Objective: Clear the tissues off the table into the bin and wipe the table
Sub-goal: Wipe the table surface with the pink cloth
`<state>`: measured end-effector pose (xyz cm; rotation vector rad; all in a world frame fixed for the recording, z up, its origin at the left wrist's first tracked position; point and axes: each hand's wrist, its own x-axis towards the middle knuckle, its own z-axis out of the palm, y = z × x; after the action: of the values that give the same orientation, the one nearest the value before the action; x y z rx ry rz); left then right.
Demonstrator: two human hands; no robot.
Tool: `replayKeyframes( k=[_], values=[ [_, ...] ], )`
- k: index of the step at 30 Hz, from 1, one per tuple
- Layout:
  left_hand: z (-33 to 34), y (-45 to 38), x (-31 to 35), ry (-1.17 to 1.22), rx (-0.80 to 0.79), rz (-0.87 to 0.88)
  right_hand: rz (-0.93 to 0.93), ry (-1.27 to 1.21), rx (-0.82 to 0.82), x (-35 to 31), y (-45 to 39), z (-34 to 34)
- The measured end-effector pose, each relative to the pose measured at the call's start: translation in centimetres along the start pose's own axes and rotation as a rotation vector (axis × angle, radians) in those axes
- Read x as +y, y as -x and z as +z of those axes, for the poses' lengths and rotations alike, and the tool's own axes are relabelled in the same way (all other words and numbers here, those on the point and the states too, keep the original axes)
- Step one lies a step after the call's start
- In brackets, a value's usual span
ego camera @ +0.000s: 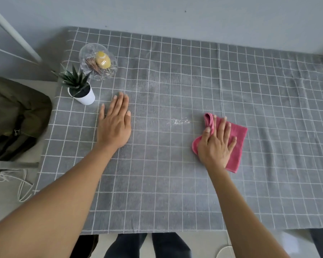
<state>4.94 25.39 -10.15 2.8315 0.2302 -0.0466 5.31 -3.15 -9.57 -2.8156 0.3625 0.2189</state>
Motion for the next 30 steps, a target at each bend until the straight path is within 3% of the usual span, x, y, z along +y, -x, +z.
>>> replayKeyframes(
  k=[3, 7, 11, 13, 18, 23, 30],
  values=[
    [0.2, 0.2, 0.1, -0.01, 0.026, -0.004, -0.09, 0.023, -0.037, -3.3, -0.1, 0.8],
    [0.2, 0.0, -0.1, -0.013, 0.04, -0.005, -0.357, 0.023, -0.106, -9.5, 2.4, 2.9],
    [0.2, 0.0, -0.1, -0.004, 0.046, 0.005, -0.51, 0.018, -0.162, -9.6, 2.9, 3.2],
    [0.2, 0.0, -0.1, -0.003, 0.043, 0.006, -0.487, 0.056, -0.132, -7.6, 1.5, 2.3],
    [0.3, 0.0, -0.3, -0.008, 0.046, 0.006, -0.155, 0.075, -0.055, -1.5, -2.4, -0.3],
    [0.5, 0.0, -0.2, -0.019, 0.058, 0.004, -0.025, -0.009, -0.011, -3.2, -1.7, 0.1],
    [0.5, -0.1, -0.2, -0.008, 0.063, 0.011, -0.464, -0.006, -0.135, -10.9, 4.1, 3.7]
  ],
)
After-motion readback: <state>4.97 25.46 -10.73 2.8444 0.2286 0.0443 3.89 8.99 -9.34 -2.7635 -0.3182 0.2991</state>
